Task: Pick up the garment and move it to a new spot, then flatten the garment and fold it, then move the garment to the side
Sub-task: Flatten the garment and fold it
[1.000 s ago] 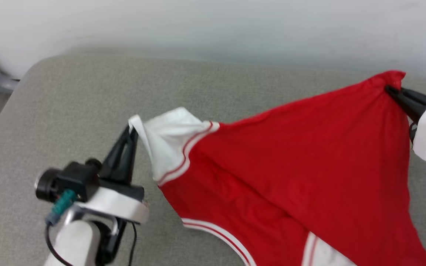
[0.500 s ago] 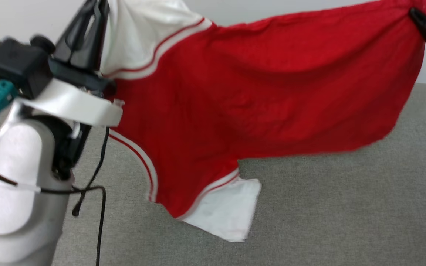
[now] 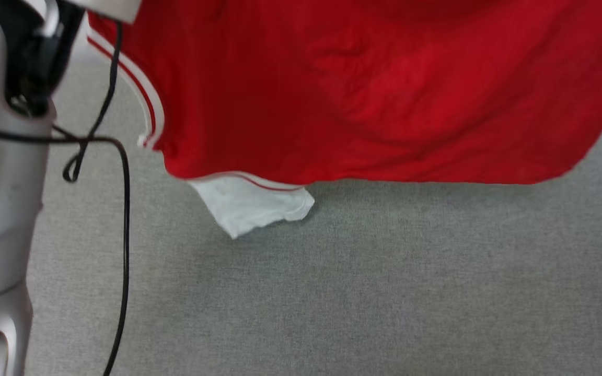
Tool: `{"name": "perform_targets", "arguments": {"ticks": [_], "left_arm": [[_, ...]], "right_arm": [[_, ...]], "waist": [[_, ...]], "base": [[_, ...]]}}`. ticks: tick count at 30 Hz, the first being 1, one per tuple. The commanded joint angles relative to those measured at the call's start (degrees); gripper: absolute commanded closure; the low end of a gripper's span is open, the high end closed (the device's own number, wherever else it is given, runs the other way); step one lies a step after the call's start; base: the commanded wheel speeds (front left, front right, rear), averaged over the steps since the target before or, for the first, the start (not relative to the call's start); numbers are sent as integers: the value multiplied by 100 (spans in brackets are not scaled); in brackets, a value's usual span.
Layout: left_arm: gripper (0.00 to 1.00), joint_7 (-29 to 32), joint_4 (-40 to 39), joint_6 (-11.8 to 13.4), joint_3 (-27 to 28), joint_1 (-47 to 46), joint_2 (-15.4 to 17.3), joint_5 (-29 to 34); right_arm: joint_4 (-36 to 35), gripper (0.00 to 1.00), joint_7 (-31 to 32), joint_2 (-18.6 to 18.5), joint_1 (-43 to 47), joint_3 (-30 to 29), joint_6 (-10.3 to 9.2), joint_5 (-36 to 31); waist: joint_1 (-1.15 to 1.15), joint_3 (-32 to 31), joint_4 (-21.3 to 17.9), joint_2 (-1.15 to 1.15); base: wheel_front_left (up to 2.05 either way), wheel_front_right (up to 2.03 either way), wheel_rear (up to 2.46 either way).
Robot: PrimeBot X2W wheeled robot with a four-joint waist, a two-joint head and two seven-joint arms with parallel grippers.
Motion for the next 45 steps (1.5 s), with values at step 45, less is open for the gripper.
{"name": "perform_targets", "arguments": {"ticks": [45], "left_arm": [[100, -1577, 2913, 40, -1636, -1237, 743, -1327]], "right_arm": [[3102, 100, -1800, 463, -1626, 2114, -7, 175]], "waist": [[0, 1701, -114, 0]], "base": [[0, 0, 0]]}}
